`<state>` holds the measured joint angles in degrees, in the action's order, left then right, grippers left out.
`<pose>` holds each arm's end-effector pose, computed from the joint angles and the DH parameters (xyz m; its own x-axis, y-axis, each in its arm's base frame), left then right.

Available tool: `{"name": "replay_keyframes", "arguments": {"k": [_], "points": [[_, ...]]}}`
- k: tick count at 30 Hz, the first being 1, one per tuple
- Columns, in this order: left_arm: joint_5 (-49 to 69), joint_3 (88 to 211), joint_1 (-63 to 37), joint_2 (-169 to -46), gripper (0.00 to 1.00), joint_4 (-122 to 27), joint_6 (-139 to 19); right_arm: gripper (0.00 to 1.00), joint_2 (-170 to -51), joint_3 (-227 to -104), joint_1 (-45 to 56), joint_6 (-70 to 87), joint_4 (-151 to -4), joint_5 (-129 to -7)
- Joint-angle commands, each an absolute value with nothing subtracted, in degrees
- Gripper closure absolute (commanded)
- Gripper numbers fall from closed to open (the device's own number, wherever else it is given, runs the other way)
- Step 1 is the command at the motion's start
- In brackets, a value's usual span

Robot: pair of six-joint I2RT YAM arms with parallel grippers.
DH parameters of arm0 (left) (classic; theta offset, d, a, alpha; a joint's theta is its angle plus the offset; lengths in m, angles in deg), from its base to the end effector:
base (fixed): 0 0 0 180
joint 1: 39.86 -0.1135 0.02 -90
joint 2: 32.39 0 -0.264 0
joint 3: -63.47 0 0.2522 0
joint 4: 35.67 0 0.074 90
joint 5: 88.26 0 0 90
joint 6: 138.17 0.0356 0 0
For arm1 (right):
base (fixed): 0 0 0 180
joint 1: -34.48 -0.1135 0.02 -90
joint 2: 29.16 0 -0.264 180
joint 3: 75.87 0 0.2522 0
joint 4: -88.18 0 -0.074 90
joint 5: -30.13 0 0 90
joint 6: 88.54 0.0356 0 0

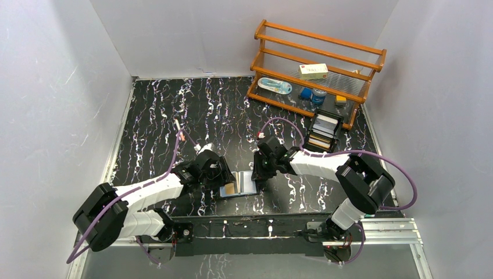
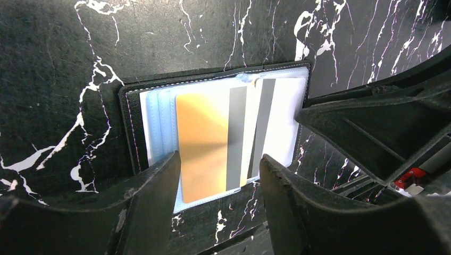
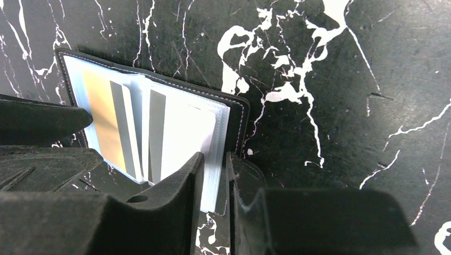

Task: Put the credit cards into the card holder
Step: Flip the card slot into the card holder.

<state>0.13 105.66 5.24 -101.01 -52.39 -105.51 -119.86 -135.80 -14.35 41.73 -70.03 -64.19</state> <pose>0.1627 -0.1619 0.1721 -0.8444 -0.3448 -0.4099 -0.0321 0.7965 -0.6038 0.1997 0.2325 0.1615 -0.9035 -0.0540 -0.4252 -0.2579 0.8609 0.4386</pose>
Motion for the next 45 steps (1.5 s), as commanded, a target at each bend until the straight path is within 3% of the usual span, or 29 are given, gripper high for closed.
{"name": "replay_keyframes", "arguments": {"k": [1, 16, 37, 45], "points": [[-0.1, 106.3, 5.0, -102.0, 0.44, -54.2, -104.5, 0.72, -121.3, -134.7, -14.7, 40.3, -67.4, -60.4], [-4.3, 108.7, 5.0, -100.8, 0.42, -60.7, -104.6, 0.77, -121.7, -134.5, -14.7, 40.0, -68.4, -61.3], [5.5, 107.8, 5.0, -99.6, 0.42, -48.0, -105.8, 0.77, -121.8, -133.7, -14.8, 40.5, -69.8, -62.3], [6.4, 105.9, 4.9, -99.7, 0.41, -44.2, -105.7, 0.70, -119.2, -135.3, -14.9, 39.7, -68.6, -59.4]]}}
